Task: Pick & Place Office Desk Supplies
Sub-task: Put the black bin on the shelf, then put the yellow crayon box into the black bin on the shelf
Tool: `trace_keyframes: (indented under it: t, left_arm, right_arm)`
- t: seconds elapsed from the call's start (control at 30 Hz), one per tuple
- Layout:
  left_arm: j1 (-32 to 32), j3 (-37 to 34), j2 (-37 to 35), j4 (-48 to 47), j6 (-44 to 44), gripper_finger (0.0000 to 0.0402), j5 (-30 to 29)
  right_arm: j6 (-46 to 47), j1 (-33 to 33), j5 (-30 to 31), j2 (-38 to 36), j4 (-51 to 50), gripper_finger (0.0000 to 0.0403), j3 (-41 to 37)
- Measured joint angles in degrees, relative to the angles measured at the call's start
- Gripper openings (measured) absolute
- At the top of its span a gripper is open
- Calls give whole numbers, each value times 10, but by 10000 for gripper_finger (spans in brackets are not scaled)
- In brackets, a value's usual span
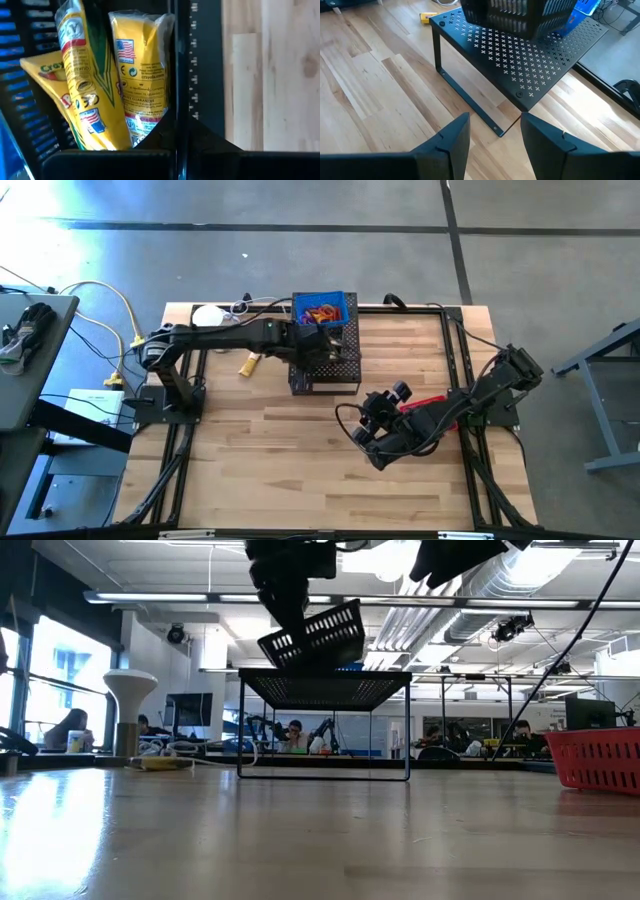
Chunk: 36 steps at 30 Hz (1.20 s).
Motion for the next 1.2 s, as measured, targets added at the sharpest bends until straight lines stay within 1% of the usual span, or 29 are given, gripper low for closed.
trace_keyframes:
  t: [0.17,0.27,0.33,0.53,0.73,0.83,0.9,0.97,1.03,1.13,1.2]
  left_arm:
    - [11,0,0,0,-6,3,-7]
    - [11,0,0,0,-6,12,-28]
    - [11,0,0,0,-6,19,-29]
    - [5,0,0,0,-21,48,-26]
    - [-3,0,0,10,-4,79,-57]
    - [-15,0,-6,19,20,83,-75]
    - [-28,0,-17,31,33,83,-77]
    - [-43,0,-28,32,50,84,-78]
    - [-61,0,-40,25,63,84,-93]
    - [-91,0,-68,-13,55,84,-130]
    - [-111,1,-88,-66,27,84,-149]
  right_arm:
    - [-1,0,0,0,0,164,0]
    - [-1,0,0,0,0,164,0]
    - [-1,0,0,0,0,164,0]
    - [-1,0,-1,0,0,164,0]
    - [-1,0,-3,0,0,164,0]
    - [-1,0,-3,0,-1,164,0]
    - [-1,0,-3,0,-3,164,0]
    - [-1,0,-3,0,-5,164,0]
    - [-1,0,-5,0,-7,164,0]
    - [-1,0,-15,0,-7,164,0]
    - [0,2,-19,0,-7,164,0]
